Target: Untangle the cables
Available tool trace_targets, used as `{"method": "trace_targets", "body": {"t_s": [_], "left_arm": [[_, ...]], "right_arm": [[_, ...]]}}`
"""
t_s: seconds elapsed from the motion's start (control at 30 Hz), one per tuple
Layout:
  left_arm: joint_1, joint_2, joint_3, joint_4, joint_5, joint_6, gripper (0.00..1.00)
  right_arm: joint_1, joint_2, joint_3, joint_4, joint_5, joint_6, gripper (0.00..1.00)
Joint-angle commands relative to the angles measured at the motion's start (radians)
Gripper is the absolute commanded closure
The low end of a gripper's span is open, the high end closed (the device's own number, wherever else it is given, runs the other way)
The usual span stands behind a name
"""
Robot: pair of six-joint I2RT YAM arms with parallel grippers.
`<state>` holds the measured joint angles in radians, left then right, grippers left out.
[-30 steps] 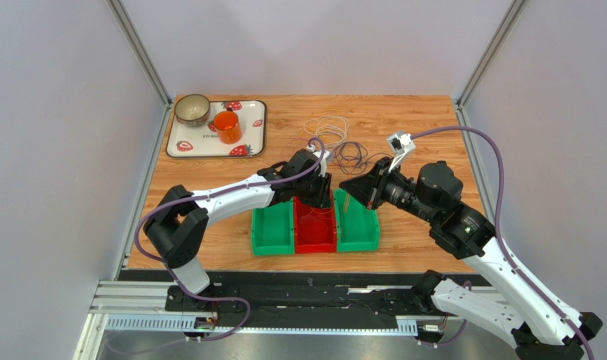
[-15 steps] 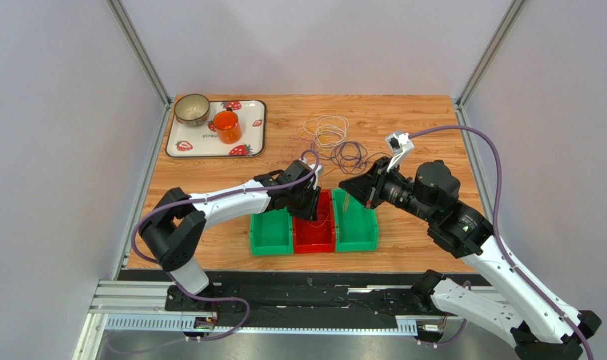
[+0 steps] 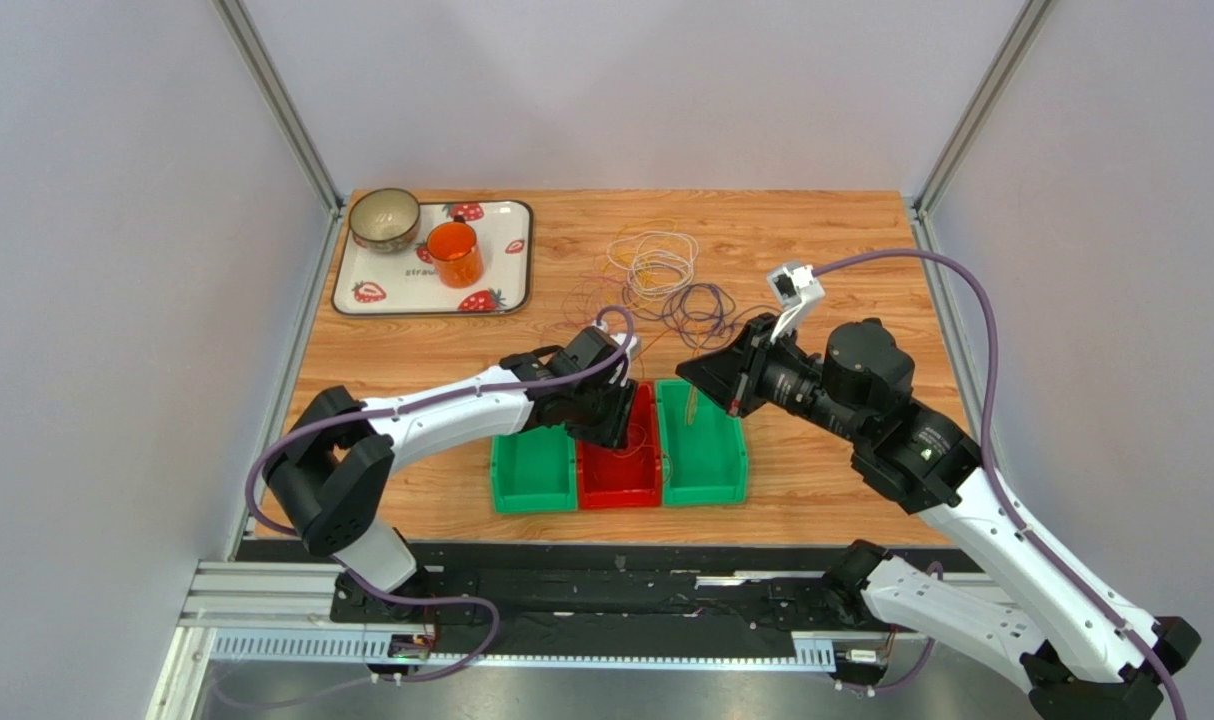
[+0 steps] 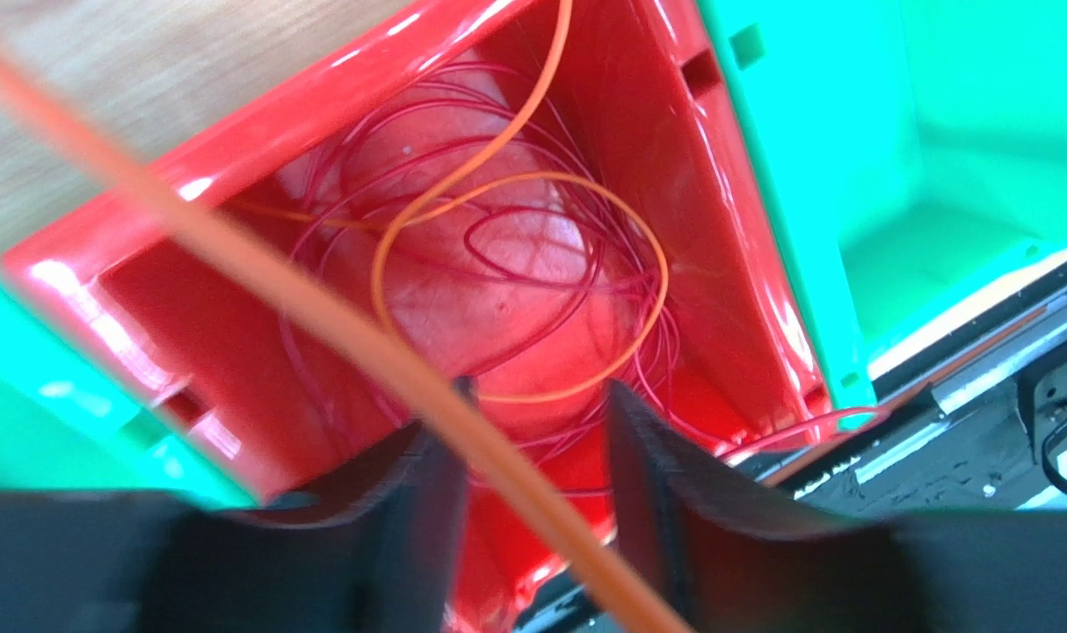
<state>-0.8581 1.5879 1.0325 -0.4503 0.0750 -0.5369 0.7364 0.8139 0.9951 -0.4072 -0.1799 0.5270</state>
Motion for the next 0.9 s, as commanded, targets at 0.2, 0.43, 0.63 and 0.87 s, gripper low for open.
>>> {"method": "trace_targets", "body": {"t_s": [0.2,0.43,0.63,0.87], "left_arm": [[-0.007,-0.207,0.101,-0.134,-0.070,0.020,0.39],[-0.007,-0.275,0.110,-0.169,-0.144,0.037,0.36],[-0.007,-0.368,0.126,-0.228,-0.270,0.060,0.36],[-0.006,-0.445,0.225,-0.459,-0.460,0.124,0.36]], "right_arm": [[0.006,-0.022,0.045,0.004,-0.035,-0.036,1.00],[0.011,-0.013,0.085,0.008,-0.197,-0.058,1.00],[0.026,0.008,0.111,-0.031,-0.297,-0.052,1.00],[0.084,-0.033,-0.005,-0.006,-0.253,0.065,1.00]]}}
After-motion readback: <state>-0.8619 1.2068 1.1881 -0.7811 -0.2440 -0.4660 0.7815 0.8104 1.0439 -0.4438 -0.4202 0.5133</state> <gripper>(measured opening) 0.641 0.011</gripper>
